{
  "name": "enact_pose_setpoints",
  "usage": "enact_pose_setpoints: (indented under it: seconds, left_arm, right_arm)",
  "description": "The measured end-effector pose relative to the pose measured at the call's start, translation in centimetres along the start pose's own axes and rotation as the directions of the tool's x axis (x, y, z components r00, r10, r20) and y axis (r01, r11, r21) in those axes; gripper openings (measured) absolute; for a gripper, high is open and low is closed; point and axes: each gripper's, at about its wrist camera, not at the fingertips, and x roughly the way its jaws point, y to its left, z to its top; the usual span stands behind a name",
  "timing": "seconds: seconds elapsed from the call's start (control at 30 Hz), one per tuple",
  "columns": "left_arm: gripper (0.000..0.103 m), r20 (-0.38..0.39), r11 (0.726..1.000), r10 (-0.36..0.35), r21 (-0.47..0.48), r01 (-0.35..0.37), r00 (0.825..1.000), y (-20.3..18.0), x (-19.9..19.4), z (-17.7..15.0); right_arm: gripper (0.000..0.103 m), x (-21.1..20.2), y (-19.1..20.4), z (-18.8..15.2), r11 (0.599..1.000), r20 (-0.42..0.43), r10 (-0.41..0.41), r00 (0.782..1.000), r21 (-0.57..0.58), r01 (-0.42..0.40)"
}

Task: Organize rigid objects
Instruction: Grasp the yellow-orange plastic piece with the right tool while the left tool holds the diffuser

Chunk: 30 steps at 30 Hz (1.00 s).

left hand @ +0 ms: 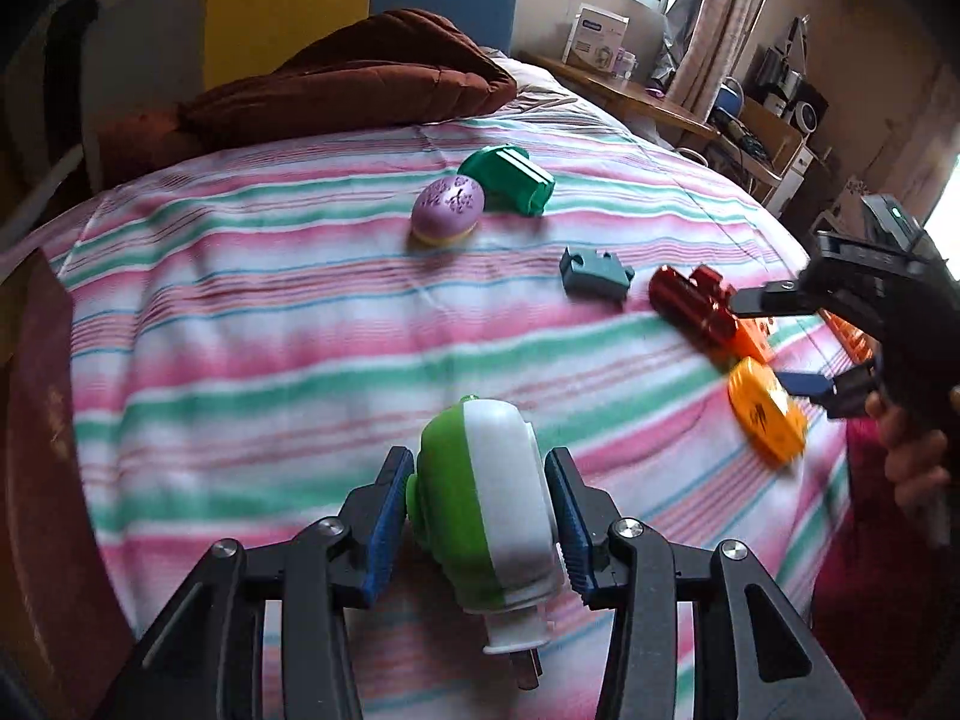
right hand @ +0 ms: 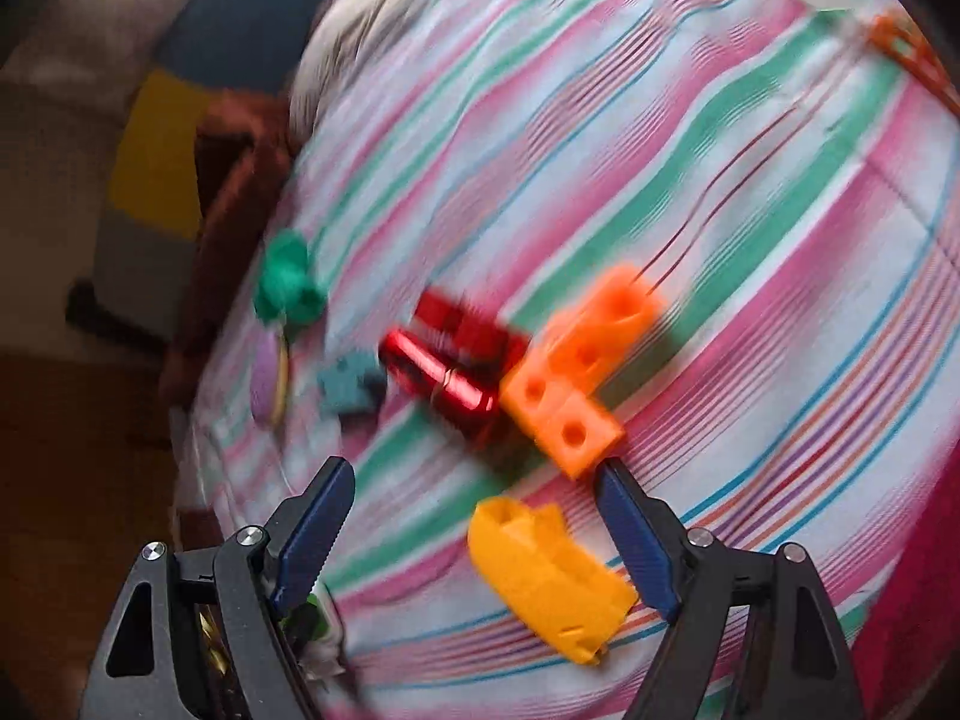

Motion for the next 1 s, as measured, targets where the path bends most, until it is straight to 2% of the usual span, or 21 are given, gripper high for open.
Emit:
enact_pose_setpoints:
  seconds: [0.17, 0.27, 0.33, 0.4, 0.43, 0.57, 0.7, 0.8, 0.9, 0.93, 1.0]
  left_arm:
    - [0.046, 0.007, 1.000, 0.008, -0.005, -0.008, 1.000, 0.3, -1.3, -1.6]
    - [0.046, 0.014, 1.000, 0.017, 0.015, -0.018, 1.000, 0.4, -2.1, -2.7]
    - [0.046, 0.017, 0.999, 0.023, 0.030, -0.023, 1.000, 0.4, -2.7, -3.4]
    - [0.046, 0.022, 0.999, 0.027, 0.044, -0.028, 0.999, 0.6, -3.3, -4.0]
    - [0.046, 0.025, 0.999, 0.027, 0.046, -0.028, 0.999, 0.8, -3.5, -4.3]
    - [0.046, 0.030, 0.999, 0.019, 0.038, -0.020, 0.999, 1.1, -3.8, -4.8]
    - [0.046, 0.036, 1.000, 0.009, 0.025, -0.010, 0.999, 1.4, -3.9, -5.0]
    - [0.046, 0.040, 1.000, 0.006, 0.019, -0.007, 0.999, 1.5, -4.1, -5.1]
    - [0.046, 0.040, 1.000, -0.003, 0.006, 0.003, 0.999, 1.8, -4.3, -5.2]
    - [0.046, 0.040, 1.000, -0.005, 0.004, 0.005, 0.999, 1.8, -4.4, -5.2]
    - [0.046, 0.042, 1.000, -0.005, 0.008, 0.005, 0.999, 1.9, -4.7, -5.4]
  right_arm:
    - [0.084, 0.6, 1.2, -0.5, 0.996, -0.024, -0.042, 0.999, -0.075, 0.040]
    - [0.084, 1.2, 2.2, -0.9, 0.993, -0.077, 0.000, 0.997, -0.115, -0.009]
    - [0.078, 1.8, 2.8, -1.5, 0.987, -0.131, 0.028, 0.991, -0.155, -0.048]
    - [0.061, 2.2, 3.6, -2.0, 0.979, -0.178, 0.046, 0.983, -0.189, -0.080]
    - [0.060, 2.2, 3.9, -2.2, 0.976, -0.194, 0.045, 0.980, -0.201, -0.084]
    - [0.060, 1.0, 5.7, -2.8, 0.942, -0.148, -0.108, 0.983, -0.331, 0.053]
    - [0.060, 0.3, 7.7, -4.0, 0.842, -0.117, -0.274, 0.955, -0.509, 0.179]
    - [0.060, 0.6, 7.7, -4.7, 0.794, -0.134, -0.333, 0.933, -0.573, 0.202]
    - [0.060, 1.9, 7.5, -5.4, 0.768, -0.139, -0.392, 0.909, -0.594, 0.240]
    - [0.058, 2.3, 7.4, -5.5, 0.764, -0.129, -0.408, 0.904, -0.590, 0.260]
    - [0.025, 2.8, 7.6, -5.8, 0.749, -0.089, -0.421, 0.903, -0.596, 0.290]
